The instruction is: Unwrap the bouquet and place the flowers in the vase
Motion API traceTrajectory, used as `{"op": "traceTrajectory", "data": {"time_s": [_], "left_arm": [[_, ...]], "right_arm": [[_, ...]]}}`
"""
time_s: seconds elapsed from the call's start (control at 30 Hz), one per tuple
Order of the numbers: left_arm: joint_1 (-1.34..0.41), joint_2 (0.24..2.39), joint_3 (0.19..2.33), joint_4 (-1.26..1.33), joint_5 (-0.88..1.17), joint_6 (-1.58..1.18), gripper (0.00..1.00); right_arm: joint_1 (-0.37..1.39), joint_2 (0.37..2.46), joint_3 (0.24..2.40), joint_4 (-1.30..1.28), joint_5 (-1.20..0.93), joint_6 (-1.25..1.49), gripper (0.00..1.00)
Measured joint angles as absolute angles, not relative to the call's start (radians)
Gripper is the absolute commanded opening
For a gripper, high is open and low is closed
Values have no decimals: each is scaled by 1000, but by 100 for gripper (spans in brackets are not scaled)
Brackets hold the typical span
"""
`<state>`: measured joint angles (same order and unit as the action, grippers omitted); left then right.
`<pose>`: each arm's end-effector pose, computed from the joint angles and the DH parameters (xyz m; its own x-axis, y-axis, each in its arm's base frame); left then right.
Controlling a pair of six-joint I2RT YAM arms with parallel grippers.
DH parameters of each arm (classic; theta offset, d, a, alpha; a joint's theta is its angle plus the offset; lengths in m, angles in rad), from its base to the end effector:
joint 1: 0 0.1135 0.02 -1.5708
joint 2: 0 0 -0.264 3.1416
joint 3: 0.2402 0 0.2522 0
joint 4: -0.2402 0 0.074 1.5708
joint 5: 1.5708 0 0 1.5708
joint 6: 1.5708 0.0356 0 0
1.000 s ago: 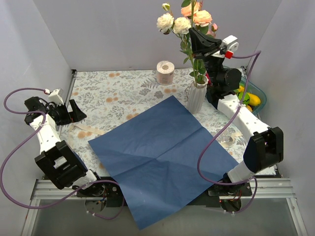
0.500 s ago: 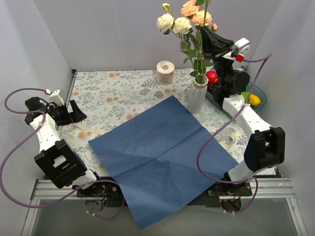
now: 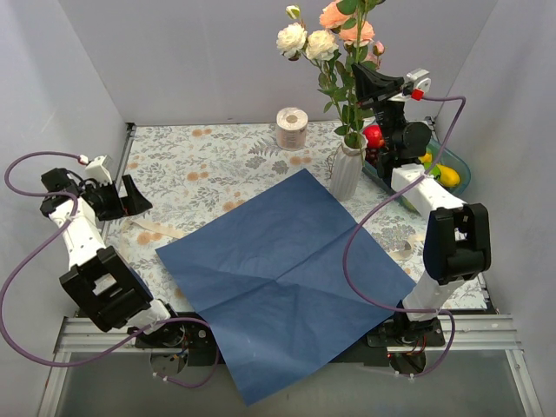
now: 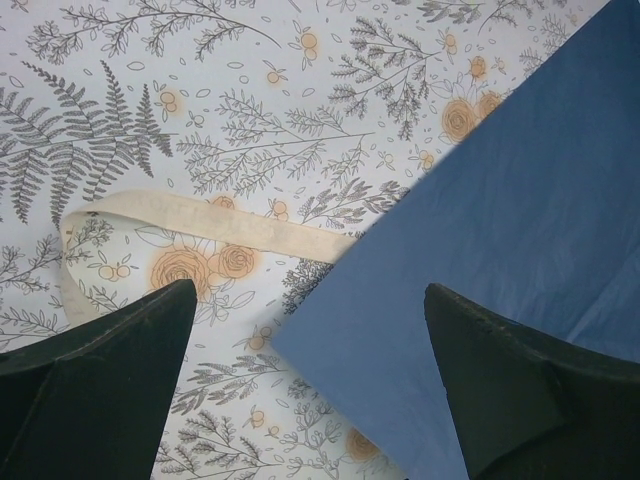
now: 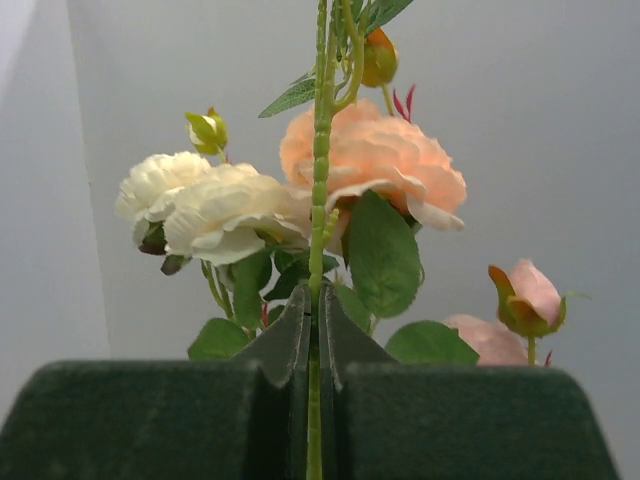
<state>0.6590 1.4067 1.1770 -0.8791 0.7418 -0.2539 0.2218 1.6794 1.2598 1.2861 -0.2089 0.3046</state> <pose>0.2312 0.1486 0.2869 -0.6314 -0.7233 -0.2795 -0.3843 0.6050 -0.6974 0.3566 0.0880 0.4139 0.6054 0.4373 -0.6651 -0.5532 0.8319 0.0434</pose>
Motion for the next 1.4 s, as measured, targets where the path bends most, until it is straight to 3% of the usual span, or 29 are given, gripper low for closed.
{"op": "traceTrajectory", "data": {"time_s": [1.4], "left_arm": [[659,1495,1197,-889,745,-270,98]], "right_arm": [[177,1674,1392,1291,-292,469,1]]}}
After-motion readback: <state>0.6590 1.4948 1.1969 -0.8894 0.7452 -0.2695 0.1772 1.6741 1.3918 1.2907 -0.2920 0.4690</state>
